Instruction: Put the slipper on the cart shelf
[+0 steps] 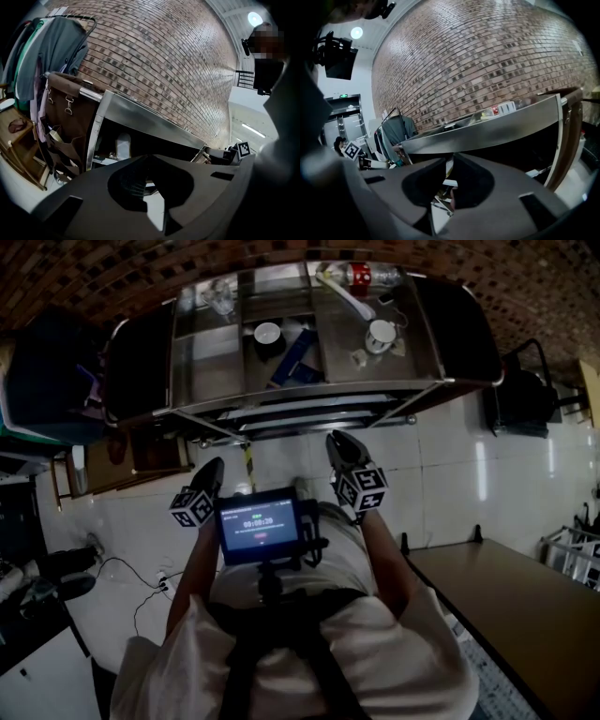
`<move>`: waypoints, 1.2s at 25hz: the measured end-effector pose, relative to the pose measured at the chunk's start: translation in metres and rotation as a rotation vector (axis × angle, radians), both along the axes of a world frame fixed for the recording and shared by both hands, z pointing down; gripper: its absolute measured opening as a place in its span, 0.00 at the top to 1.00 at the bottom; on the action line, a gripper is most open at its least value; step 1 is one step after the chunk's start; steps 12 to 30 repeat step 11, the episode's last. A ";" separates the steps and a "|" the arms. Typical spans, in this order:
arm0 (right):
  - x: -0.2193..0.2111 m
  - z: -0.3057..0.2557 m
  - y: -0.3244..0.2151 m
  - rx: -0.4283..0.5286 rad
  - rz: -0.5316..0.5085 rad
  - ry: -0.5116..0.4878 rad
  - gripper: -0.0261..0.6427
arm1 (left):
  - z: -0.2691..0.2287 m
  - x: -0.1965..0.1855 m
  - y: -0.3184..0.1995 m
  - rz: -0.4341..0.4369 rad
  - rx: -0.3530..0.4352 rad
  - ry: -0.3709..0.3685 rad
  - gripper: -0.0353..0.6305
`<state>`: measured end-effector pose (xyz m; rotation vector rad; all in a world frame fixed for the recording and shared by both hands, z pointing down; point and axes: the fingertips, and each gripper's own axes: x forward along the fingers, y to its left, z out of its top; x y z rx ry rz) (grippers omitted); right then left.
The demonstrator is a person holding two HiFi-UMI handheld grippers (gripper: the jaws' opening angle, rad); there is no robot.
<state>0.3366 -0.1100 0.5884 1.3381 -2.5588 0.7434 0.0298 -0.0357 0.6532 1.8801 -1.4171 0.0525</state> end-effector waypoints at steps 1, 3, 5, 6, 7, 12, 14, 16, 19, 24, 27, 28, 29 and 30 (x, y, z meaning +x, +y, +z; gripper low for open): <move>-0.001 0.001 0.001 -0.005 -0.008 -0.002 0.87 | 0.002 0.000 0.001 -0.003 -0.007 0.005 0.95; -0.004 0.002 0.002 -0.012 -0.020 -0.006 0.87 | 0.004 0.003 0.003 -0.005 -0.018 0.010 0.95; -0.006 0.004 0.004 -0.013 -0.028 -0.008 0.86 | -0.004 0.010 0.001 0.002 -0.009 0.014 0.95; -0.007 0.004 0.004 -0.014 -0.031 -0.008 0.86 | -0.008 0.013 -0.001 0.003 -0.006 0.017 0.95; -0.008 0.005 0.005 -0.016 -0.034 -0.008 0.86 | -0.008 0.015 -0.001 0.002 -0.006 0.021 0.95; -0.009 0.009 0.006 -0.025 -0.040 -0.010 0.86 | -0.010 0.019 -0.003 0.001 -0.005 0.031 0.95; -0.009 0.009 0.006 -0.025 -0.040 -0.010 0.86 | -0.010 0.019 -0.003 0.001 -0.005 0.031 0.95; -0.009 0.009 0.006 -0.025 -0.040 -0.010 0.86 | -0.010 0.019 -0.003 0.001 -0.005 0.031 0.95; -0.009 0.009 0.006 -0.025 -0.040 -0.010 0.86 | -0.010 0.019 -0.003 0.001 -0.005 0.031 0.95; -0.009 0.009 0.006 -0.025 -0.040 -0.010 0.86 | -0.010 0.019 -0.003 0.001 -0.005 0.031 0.95; -0.009 0.009 0.006 -0.025 -0.040 -0.010 0.86 | -0.010 0.019 -0.003 0.001 -0.005 0.031 0.95; -0.009 0.009 0.006 -0.025 -0.040 -0.010 0.86 | -0.010 0.019 -0.003 0.001 -0.005 0.031 0.95; -0.009 0.009 0.006 -0.025 -0.040 -0.010 0.86 | -0.010 0.019 -0.003 0.001 -0.005 0.031 0.95; -0.009 0.009 0.006 -0.025 -0.040 -0.010 0.86 | -0.010 0.019 -0.003 0.001 -0.005 0.031 0.95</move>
